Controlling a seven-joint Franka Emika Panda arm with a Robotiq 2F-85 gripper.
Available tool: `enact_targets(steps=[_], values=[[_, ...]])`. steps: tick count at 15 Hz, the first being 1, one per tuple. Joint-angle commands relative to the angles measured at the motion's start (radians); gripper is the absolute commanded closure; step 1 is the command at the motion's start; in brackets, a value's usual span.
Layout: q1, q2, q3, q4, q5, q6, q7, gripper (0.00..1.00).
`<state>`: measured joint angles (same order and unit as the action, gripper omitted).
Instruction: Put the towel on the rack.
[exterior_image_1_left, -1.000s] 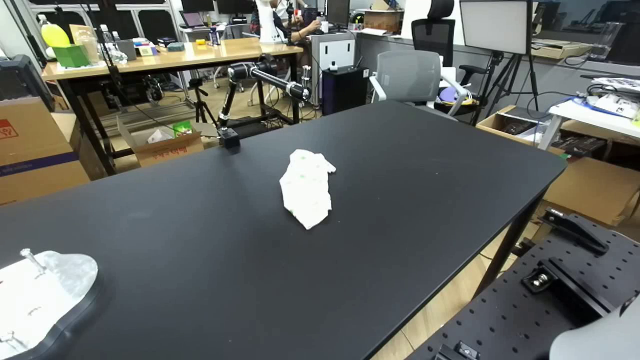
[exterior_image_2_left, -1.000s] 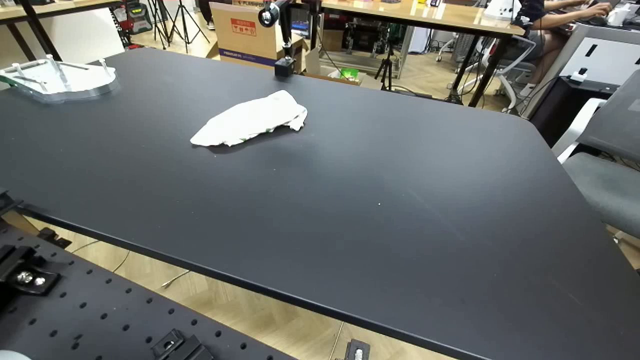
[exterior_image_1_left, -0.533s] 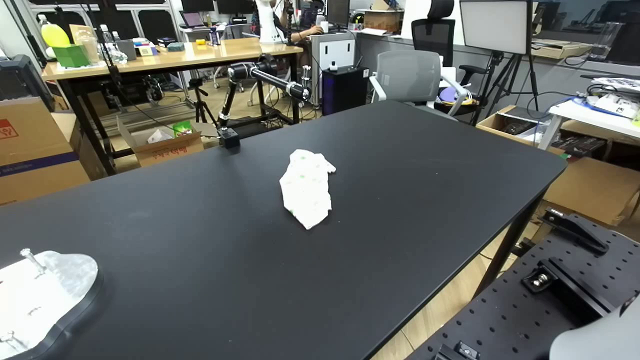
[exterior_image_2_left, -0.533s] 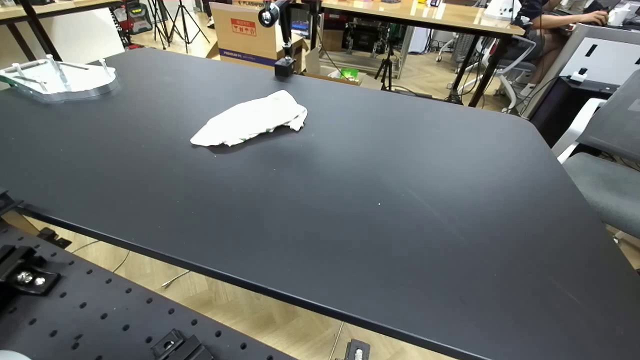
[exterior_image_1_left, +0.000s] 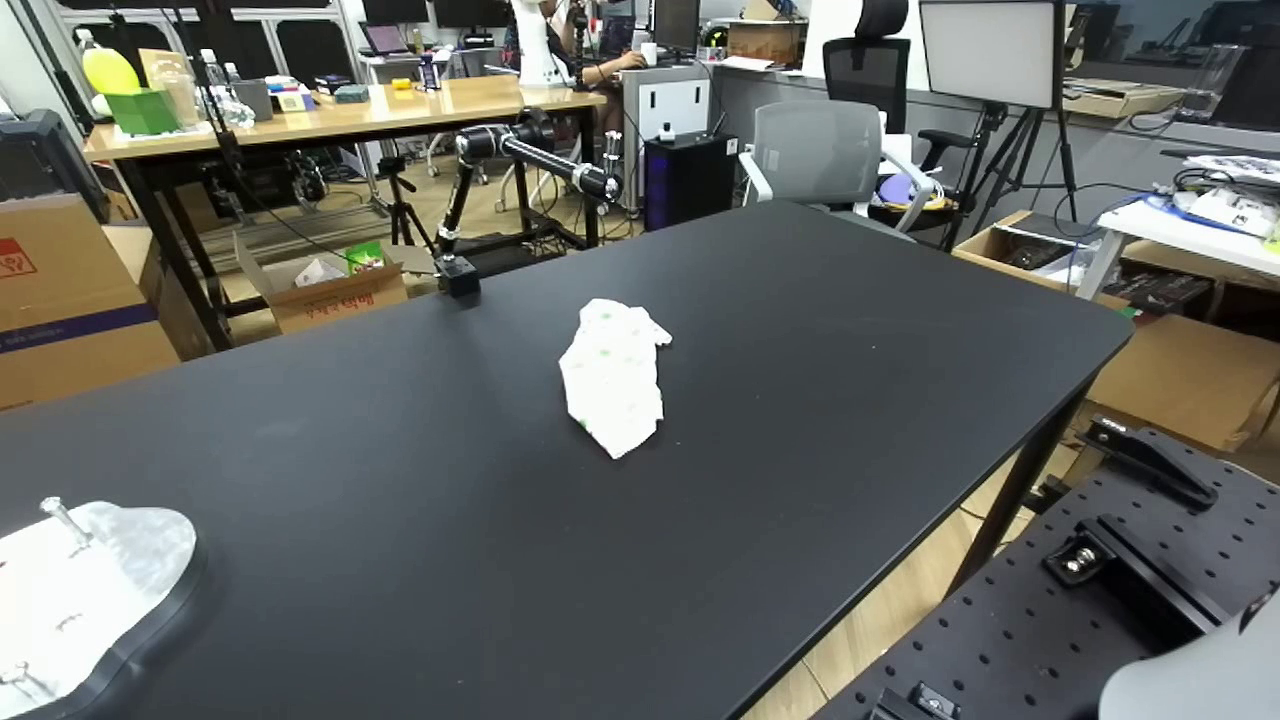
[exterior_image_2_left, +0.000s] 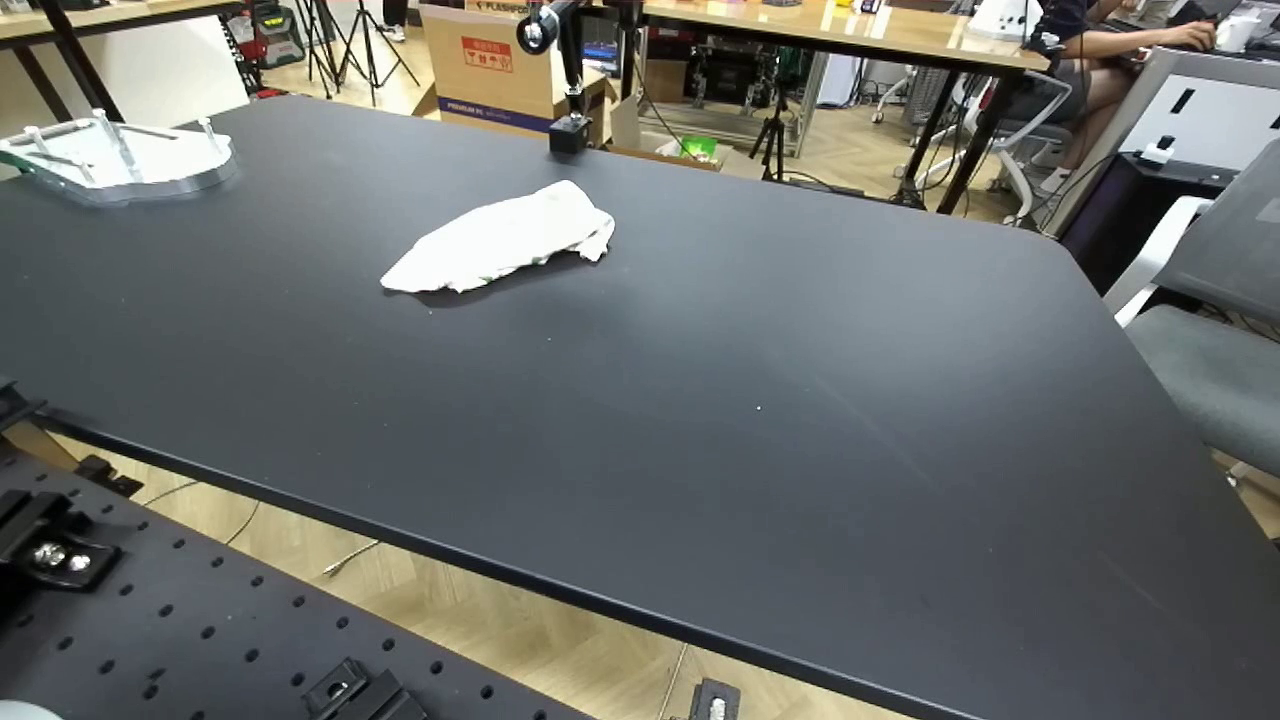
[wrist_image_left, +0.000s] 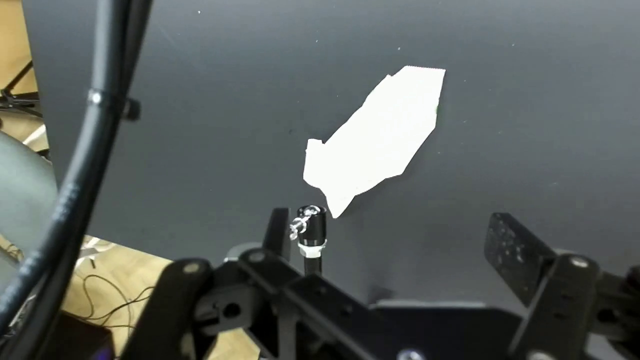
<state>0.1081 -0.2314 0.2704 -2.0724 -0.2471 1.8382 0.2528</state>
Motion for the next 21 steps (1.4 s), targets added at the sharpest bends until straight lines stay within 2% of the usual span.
enact_targets(steps=[1,5,10,15,17,18,21], values=[[-0.006,0.017,0.003,-0.099,-0.103,0.122,0.202,0.00],[-0.014,0.049,-0.010,-0.204,-0.168,0.234,0.362,0.00],[-0.018,0.064,-0.034,-0.339,-0.160,0.347,0.474,0.00],[-0.024,0.082,-0.094,-0.472,-0.062,0.569,0.368,0.00],[-0.019,0.078,-0.118,-0.507,0.034,0.650,0.285,0.00],[-0.025,0.098,-0.094,-0.473,-0.026,0.593,0.344,0.00],[-0.028,0.098,-0.107,-0.494,0.020,0.640,0.291,0.00]])
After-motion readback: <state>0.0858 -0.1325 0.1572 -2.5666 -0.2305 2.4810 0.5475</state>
